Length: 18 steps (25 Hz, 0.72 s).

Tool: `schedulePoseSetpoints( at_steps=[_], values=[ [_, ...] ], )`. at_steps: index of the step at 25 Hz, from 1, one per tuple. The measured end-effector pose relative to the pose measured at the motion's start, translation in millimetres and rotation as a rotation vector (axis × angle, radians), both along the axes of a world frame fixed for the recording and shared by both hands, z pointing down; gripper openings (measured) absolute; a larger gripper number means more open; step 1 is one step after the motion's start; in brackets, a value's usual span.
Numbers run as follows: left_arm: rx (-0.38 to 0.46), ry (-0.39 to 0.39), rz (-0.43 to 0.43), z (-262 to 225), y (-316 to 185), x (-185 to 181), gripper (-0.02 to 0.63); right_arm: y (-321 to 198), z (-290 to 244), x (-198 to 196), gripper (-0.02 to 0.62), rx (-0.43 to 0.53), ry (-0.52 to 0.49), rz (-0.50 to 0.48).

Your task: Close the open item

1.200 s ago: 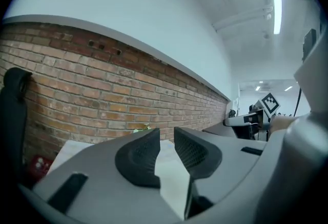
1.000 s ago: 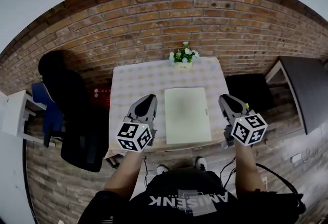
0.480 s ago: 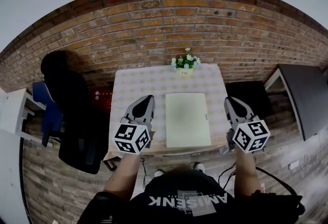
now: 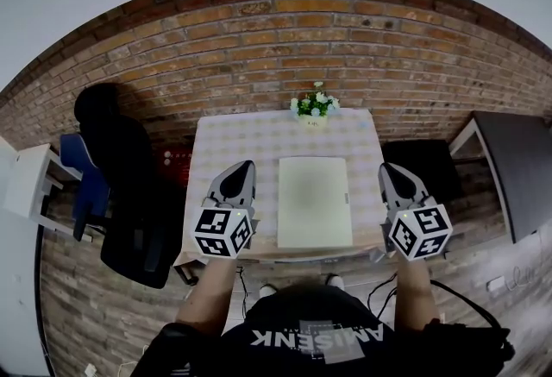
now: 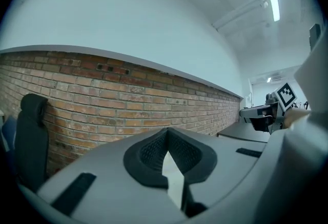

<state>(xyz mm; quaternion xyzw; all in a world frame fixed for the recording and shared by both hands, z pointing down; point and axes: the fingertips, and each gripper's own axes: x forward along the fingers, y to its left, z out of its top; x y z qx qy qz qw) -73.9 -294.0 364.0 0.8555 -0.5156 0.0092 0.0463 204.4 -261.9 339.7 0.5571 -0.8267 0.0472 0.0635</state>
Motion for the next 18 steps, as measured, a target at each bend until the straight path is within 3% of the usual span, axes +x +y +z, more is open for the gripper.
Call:
schedulePoseSetpoints(
  at_steps=[18],
  values=[
    [0.020,0.004,-0.012,-2.8,7.9,10.7,0.012,4.0,-2.6,2.5,0.041,0.009,0.016,0.008]
  ],
)
